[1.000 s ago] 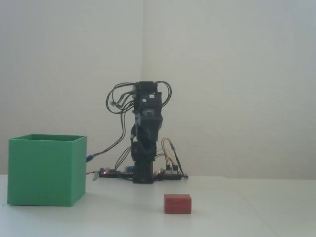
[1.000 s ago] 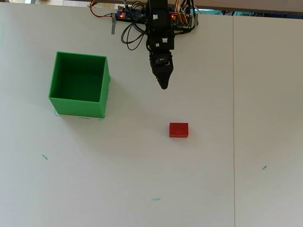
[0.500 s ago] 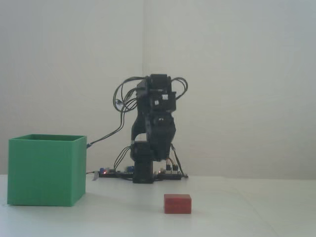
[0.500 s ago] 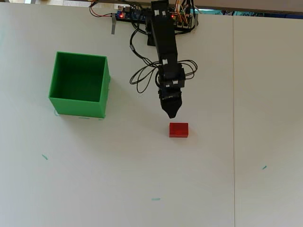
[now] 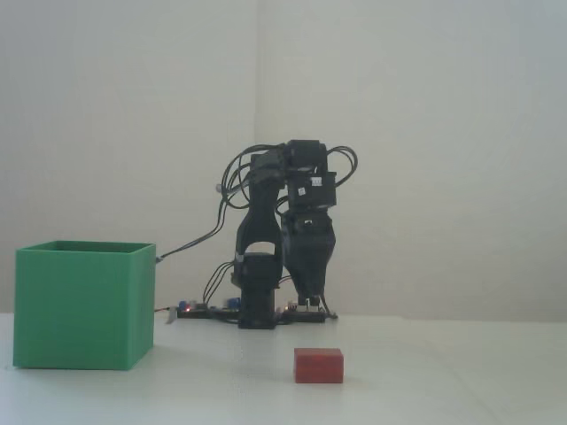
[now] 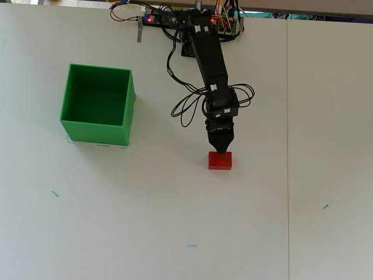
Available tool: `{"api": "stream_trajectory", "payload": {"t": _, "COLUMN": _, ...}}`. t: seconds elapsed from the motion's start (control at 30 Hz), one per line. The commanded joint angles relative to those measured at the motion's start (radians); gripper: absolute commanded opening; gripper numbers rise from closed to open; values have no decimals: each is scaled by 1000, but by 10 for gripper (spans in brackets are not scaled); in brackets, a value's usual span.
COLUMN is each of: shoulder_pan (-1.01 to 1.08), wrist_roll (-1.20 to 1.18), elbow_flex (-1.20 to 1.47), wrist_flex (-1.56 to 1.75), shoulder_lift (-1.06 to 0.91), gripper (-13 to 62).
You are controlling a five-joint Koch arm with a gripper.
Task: Grasp a red block and put it in the green bin.
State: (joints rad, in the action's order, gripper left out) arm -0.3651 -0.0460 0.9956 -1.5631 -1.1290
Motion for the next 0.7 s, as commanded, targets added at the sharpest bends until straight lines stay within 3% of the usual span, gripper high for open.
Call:
{"api": "stream_trajectory", "payload": {"t": 0.0, "shoulder_pan": -17, "wrist_roll": -98, "elbow_flex": -48, "wrist_flex": -21, "shoulder_lift": -17, "gripper": 356}}
{"api": "stream_trajectory", "payload": {"t": 0.13, "shoulder_pan": -18, "wrist_roll": -230, "elbow_flex": -48, "wrist_flex": -21, "shoulder_lift": 5, "gripper": 323}}
{"api": "stream_trajectory", "payload": {"t": 0.67, "shoulder_pan": 34, "wrist_roll": -224, "elbow_flex": -81, "wrist_flex": -17, "shoulder_lift": 38, "gripper": 341}}
